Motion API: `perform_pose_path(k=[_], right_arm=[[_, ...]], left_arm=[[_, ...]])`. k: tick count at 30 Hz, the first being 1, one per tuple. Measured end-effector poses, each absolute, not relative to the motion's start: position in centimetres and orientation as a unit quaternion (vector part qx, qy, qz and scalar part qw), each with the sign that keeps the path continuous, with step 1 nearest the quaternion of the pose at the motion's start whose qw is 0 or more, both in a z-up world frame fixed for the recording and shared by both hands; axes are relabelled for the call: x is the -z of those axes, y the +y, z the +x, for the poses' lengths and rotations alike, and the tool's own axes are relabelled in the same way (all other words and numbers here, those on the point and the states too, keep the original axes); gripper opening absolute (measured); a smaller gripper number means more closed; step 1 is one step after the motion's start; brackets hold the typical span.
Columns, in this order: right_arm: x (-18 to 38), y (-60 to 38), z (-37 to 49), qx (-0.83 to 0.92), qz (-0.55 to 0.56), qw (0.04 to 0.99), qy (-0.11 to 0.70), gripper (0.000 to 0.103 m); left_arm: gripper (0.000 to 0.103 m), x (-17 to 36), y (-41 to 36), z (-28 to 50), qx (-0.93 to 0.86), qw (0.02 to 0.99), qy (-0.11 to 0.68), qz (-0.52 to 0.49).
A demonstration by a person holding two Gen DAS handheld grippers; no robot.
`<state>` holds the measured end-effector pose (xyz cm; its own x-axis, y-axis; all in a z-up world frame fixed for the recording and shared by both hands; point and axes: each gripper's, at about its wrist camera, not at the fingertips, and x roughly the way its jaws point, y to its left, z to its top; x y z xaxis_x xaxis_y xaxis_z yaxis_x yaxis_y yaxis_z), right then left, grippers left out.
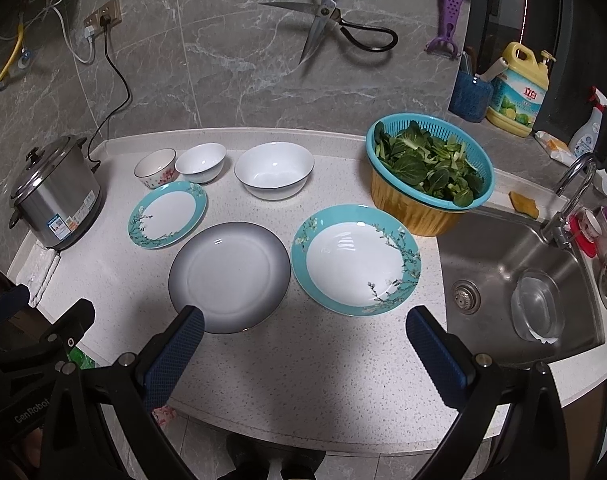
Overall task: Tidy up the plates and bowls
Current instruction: 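Move both grippers to the grey plate and close them on its rim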
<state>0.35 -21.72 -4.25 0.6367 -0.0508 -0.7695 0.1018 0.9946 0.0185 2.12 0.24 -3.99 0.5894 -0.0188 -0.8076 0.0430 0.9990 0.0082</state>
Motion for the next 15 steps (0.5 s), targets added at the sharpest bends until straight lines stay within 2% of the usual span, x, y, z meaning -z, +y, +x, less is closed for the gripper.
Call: perform_pose_path(k=[4,9,13,15], right_arm=[[5.7,-22.9,1.1,0.028,0.043,0.895,0.443,0.103],[8.4,-25.3,2.2,-0.018,0.097,0.89,0.445,0.103],[11.5,-26.5,3.3,-0.05,0.158,0.881,0.443,0.102],[13.6,-27.3,4.1,-0.064,0.212,0.864,0.452,0.098]], left_arm=[[0.102,7.2,1.4,2.5,0.052,0.865,0.497,-0.046],[0.102,13.5,4.4,2.8,0.117,0.792,0.556,-0.224],[0.102,15.3,3.5,4.0,0.156,0.808,0.547,-0.154],[0.102,16.3,2.8,5.6,0.192,0.803,0.548,-0.133]])
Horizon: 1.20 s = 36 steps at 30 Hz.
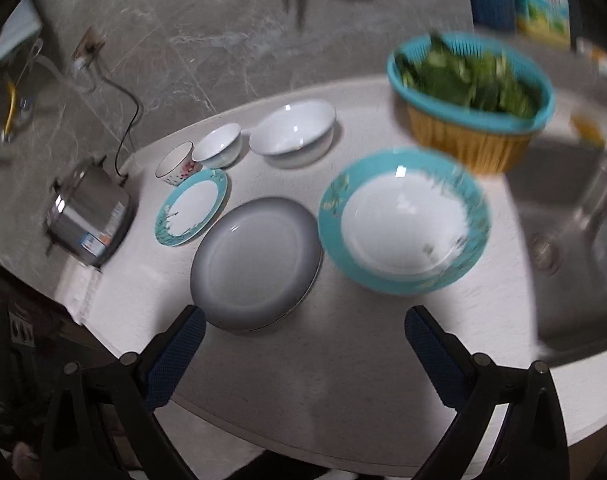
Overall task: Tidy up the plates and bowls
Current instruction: 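Move both grippers to the grey plate and close them on its rim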
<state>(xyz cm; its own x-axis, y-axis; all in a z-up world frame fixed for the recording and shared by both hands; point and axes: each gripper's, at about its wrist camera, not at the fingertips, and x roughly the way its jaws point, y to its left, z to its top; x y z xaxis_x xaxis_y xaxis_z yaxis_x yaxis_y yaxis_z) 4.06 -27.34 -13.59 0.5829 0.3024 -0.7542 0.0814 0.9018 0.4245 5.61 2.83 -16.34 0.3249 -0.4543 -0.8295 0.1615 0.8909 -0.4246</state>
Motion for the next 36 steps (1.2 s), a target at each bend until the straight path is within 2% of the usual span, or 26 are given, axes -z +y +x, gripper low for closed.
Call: perform_pose_path(k=[5,9,12,15,19,20,22,24,30,36], right_arm=[[18.2,-27.2,6.4,-0.077,0.268,0.845,0.456,0.096],[20.7,-26.4,8.2,-0.07,0.296,0.836,0.456,0.086],[23.0,-26.3,9.4,-0.058,0.352,0.804,0.475,0.086],[24.5,-26.5,9.4,-0.048,0.421,0.782,0.457,0.086],[24.3,-25.7,10.2,-0.042,0.409,0.783,0.466,0.082],[24.4,-25.7,10.7,-0.049,0.409,0.78,0.471,0.077],[24.5,-25.5,11.9,-0.061,0.402,0.775,0.483,0.071],[24.2,-25.4,12.7,-0.065,0.389,0.774,0.495,0.066],[24.0,-25.0,14.2,-0.075,0.366,0.772,0.514,0.065],[24.0,-25.3,14.7,-0.078,0.366,0.781,0.499,0.065]], left_arm=[[0.101,19.3,3.6,12.2,0.202,0.787,0.575,-0.093],[0.1,22.5,5.2,17.4,0.224,0.754,0.61,-0.099],[0.1,23.2,5.1,20.4,0.247,0.749,0.61,-0.072],[0.1,23.8,4.7,22.4,0.275,0.74,0.612,-0.05],[0.099,24.3,4.1,23.7,0.295,0.723,0.621,-0.069],[0.097,24.6,3.9,24.1,0.297,0.718,0.626,-0.07],[0.078,24.9,4.0,24.3,0.296,0.71,0.634,-0.076],[0.075,25.3,3.9,25.0,0.288,0.708,0.641,-0.075],[0.075,25.6,3.5,26.4,0.268,0.714,0.644,-0.065],[0.075,25.7,4.2,27.0,0.291,0.709,0.638,-0.071]])
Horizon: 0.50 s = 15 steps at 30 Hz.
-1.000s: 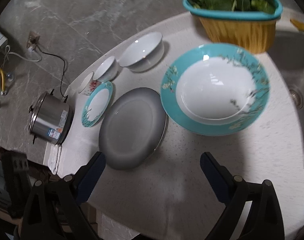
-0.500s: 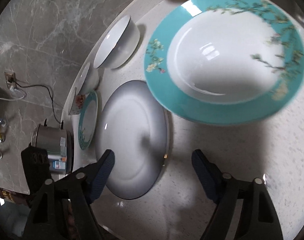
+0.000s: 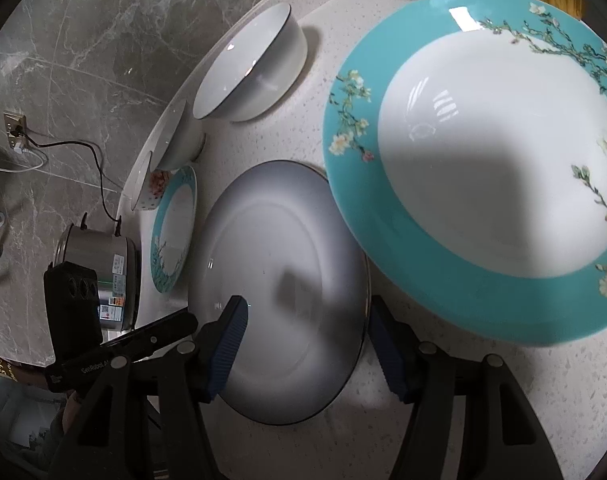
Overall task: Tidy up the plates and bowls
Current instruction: 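Move both grippers to the grey plate and close them on its rim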
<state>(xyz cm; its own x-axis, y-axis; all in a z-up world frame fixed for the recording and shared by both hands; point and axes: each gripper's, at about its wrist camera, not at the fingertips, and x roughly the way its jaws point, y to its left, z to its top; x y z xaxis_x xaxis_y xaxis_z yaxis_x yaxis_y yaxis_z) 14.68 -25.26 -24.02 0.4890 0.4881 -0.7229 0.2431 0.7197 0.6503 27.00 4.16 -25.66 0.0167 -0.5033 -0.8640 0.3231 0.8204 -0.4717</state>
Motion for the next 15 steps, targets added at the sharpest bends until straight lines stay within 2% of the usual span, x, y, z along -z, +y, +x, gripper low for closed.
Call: perform_pose_path(k=[8,15], right_arm=[[23.9,-25.2,14.9,-0.064,0.368,0.784,0.496,0.062],[23.8,-25.5,16.0,-0.008,0.38,0.754,0.535,0.057]], left_arm=[[0.075,25.6,3.6,28.9,0.307,0.704,0.634,-0.084],[0.073,25.5,2.6,29.3,0.3,0.708,0.637,-0.053]])
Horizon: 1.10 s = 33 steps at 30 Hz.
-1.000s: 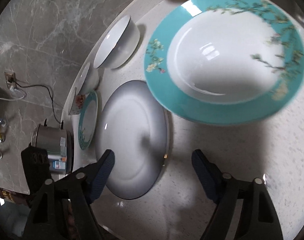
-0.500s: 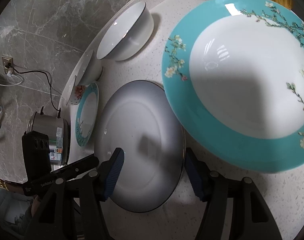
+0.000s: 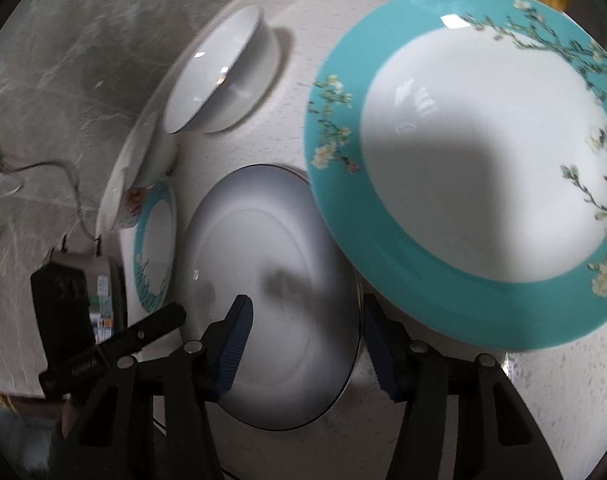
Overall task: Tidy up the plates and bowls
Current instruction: 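Move both grippers to the grey plate and close them on its rim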
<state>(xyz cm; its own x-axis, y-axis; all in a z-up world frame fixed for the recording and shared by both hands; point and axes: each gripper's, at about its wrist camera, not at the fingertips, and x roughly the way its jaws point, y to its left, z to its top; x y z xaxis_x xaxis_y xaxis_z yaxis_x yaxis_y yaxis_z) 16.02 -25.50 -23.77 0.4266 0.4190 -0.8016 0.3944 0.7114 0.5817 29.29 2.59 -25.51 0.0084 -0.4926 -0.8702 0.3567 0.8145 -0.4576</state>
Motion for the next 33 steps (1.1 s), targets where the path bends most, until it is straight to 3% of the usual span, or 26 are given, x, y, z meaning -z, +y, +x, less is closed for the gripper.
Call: perform_pose_path(k=[3,5,7,8,9,10,33], right_arm=[[23.5,-25.2,16.5,0.007,0.36,0.757,0.546,0.053],[23.6,-25.3,16.3,0.013,0.357,0.757,0.547,0.046],[23.7,-26.0,16.2,0.023,0.361,0.753,0.55,0.035],[23.9,-26.3,16.2,0.029,0.358,0.753,0.551,0.024],[24.0,-26.6,16.1,0.03,0.359,0.752,0.551,0.021],[24.0,-26.9,16.1,0.03,0.361,0.751,0.552,0.021],[23.4,-25.8,16.1,0.032,0.337,0.758,0.558,0.021]], left_arm=[[0.072,25.4,2.1,29.4,0.291,0.713,0.636,-0.036],[0.063,25.4,2.1,29.8,0.284,0.716,0.637,-0.032],[0.042,25.5,2.7,30.5,0.276,0.718,0.638,-0.036],[0.035,25.6,3.1,30.7,0.274,0.718,0.638,-0.036],[0.023,25.7,3.5,31.1,0.271,0.717,0.641,-0.038],[0.02,25.9,4.0,31.4,0.273,0.715,0.643,-0.043],[0.018,25.1,4.4,29.8,0.279,0.71,0.645,-0.029]])
